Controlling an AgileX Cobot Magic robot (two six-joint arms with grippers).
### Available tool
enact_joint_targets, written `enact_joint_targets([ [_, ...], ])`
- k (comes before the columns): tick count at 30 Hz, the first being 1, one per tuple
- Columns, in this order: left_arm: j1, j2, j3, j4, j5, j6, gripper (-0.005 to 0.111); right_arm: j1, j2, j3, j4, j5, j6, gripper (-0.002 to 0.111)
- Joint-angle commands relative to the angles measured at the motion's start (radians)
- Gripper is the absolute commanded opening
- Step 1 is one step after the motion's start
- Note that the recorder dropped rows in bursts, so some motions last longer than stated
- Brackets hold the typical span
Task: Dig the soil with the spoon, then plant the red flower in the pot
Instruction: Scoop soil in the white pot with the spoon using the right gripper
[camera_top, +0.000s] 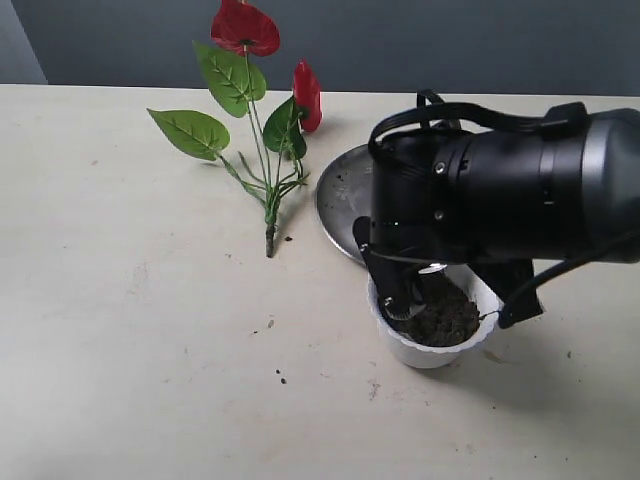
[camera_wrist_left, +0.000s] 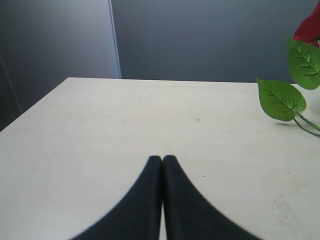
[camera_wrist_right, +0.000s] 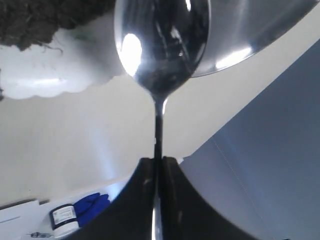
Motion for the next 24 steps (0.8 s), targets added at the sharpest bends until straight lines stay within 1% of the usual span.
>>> enact_joint_targets([
  [1, 0.001, -0.002, 0.004, -0.001, 0.002, -0.002, 0.000, 0.014, -0.010, 0.004, -0.024, 0.003, -0.022, -0.001],
  [6, 0.001, -0.002, 0.004, -0.001, 0.002, -0.002, 0.000, 0.014, -0.010, 0.006, -0.002, 0.003, -0.025, -0.001],
  [11, 0.001, -0.002, 0.004, -0.001, 0.002, -0.002, 0.000, 0.021, -0.010, 0.086, -0.123, 0.003, -0.046, -0.001],
  [15, 0.001, -0.002, 0.004, -0.001, 0.002, -0.002, 0.000, 0.061, -0.010, 0.157, -0.205, 0.003, -0.046, -0.001],
  [24, 0.001, -0.002, 0.004, -0.001, 0.002, -0.002, 0.000, 0.130, 0.004, 0.165, -0.211, 0.003, -0.044, -0.001],
])
